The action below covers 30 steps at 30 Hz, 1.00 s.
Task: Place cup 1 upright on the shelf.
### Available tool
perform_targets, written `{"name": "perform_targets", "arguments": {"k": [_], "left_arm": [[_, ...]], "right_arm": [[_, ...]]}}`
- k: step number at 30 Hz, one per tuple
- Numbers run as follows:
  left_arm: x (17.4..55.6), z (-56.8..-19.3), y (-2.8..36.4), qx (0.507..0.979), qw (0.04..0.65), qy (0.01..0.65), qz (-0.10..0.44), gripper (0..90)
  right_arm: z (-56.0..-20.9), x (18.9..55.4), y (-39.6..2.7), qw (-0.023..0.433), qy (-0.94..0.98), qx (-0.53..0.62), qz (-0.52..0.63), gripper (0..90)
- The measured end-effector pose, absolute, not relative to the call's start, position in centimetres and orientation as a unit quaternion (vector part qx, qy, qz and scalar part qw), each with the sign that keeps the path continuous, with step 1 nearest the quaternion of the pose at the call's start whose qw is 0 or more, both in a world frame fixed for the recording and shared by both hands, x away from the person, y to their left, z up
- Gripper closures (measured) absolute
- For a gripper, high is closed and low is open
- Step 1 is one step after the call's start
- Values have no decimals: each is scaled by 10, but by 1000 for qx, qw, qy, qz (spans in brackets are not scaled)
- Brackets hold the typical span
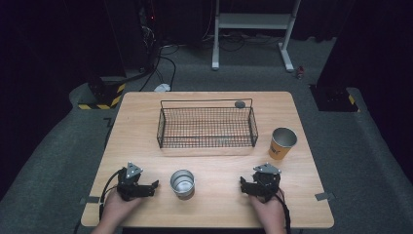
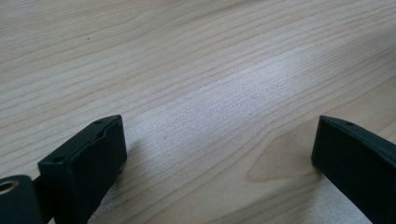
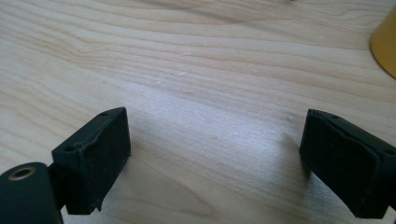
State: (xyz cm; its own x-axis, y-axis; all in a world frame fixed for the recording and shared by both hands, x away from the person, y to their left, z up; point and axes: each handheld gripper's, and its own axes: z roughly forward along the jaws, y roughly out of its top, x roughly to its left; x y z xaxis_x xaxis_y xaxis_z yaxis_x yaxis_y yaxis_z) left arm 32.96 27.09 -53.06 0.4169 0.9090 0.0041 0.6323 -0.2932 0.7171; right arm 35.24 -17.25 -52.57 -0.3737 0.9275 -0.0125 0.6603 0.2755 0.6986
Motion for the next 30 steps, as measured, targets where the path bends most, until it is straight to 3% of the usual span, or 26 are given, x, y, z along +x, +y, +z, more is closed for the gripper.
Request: {"name": "perform_targets", "arguments": {"k": [30], "left_arm": [[333,-531,269,779,330,491,208,35]], "right_arm": [[-526,352,-172,215,771,513,310,88]]}}
